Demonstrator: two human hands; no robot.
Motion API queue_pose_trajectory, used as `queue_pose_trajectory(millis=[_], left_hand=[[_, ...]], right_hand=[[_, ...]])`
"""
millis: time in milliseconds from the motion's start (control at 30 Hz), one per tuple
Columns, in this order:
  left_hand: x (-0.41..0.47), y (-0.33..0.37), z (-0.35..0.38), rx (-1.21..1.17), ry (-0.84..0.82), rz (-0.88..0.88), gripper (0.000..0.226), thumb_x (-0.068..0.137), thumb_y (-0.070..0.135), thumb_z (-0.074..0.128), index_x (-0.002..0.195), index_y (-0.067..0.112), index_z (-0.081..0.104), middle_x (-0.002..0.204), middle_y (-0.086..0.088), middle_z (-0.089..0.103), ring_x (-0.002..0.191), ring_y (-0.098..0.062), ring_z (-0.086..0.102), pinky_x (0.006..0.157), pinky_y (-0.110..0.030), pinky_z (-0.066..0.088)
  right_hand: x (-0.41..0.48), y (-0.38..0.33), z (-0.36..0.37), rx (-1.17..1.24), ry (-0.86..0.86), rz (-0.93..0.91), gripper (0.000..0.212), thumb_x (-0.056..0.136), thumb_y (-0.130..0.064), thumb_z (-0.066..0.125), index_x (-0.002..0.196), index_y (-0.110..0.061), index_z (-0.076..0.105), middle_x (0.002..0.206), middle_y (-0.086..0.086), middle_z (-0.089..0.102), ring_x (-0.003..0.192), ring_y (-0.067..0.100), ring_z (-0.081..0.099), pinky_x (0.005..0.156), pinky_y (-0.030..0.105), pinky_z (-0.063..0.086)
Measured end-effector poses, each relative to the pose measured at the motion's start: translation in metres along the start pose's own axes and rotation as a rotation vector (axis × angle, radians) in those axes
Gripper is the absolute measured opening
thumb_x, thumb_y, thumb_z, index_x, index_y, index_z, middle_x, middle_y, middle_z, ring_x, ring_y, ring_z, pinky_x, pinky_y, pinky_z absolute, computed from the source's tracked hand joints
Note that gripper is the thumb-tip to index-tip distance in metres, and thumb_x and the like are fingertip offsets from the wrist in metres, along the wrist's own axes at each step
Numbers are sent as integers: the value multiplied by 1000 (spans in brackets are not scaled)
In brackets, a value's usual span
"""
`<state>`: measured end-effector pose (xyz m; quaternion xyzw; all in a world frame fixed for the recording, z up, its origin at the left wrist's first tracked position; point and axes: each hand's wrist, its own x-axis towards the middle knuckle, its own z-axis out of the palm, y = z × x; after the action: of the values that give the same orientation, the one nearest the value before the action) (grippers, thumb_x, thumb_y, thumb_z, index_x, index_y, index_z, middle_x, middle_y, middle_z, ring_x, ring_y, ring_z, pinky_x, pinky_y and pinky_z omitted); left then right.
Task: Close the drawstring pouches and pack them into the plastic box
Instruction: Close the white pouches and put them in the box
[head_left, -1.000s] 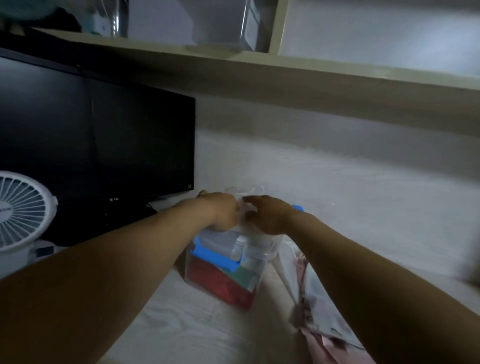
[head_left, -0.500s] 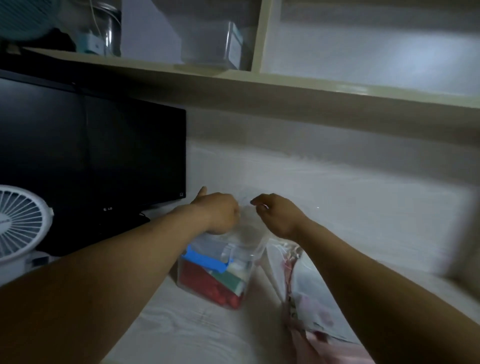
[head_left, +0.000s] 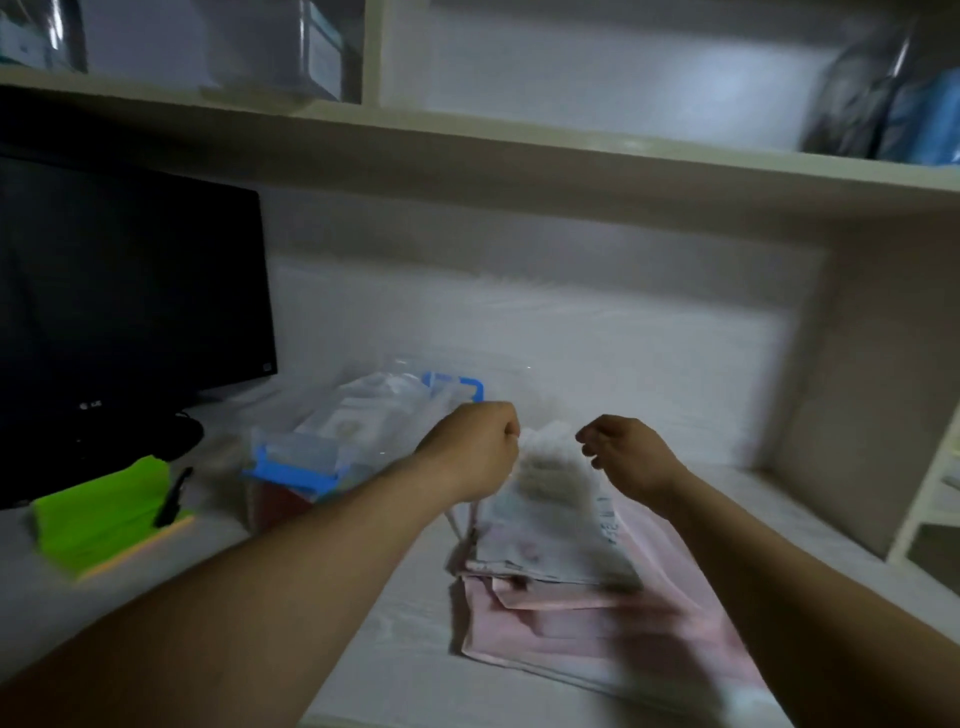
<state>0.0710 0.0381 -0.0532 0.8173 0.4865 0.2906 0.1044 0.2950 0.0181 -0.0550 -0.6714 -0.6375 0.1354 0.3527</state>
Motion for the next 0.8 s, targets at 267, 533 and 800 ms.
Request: queue_pose_trajectory(millis=[267, 533, 800], left_hand=[[15, -34, 61, 30, -38, -335, 17, 95, 27, 53, 93, 13, 62, 105, -11, 70, 98, -32, 64, 71, -32, 41], [22, -45, 81, -90, 39, -302, 16, 93, 38, 63, 88, 24, 58, 84, 5, 67, 83, -22, 64, 82, -38, 55], [14, -36, 68, -809, -61, -289, 21, 90, 3, 63, 101, 11, 78, 95, -17, 78, 78, -24, 72, 71, -33, 54]], right_hand=[[-8, 56, 15, 199, -46, 258, 22, 94, 2, 54, 86, 15, 69, 72, 19, 65, 58, 26, 58, 53, 31, 48], [-3, 50, 35, 315, -79, 331, 37, 92, -16, 73, 61, -5, 57, 40, 3, 44, 31, 16, 39, 41, 18, 32], [-8, 47, 39, 826, -184, 281, 21, 101, -13, 60, 107, 2, 74, 101, 24, 76, 79, 31, 75, 65, 33, 62]])
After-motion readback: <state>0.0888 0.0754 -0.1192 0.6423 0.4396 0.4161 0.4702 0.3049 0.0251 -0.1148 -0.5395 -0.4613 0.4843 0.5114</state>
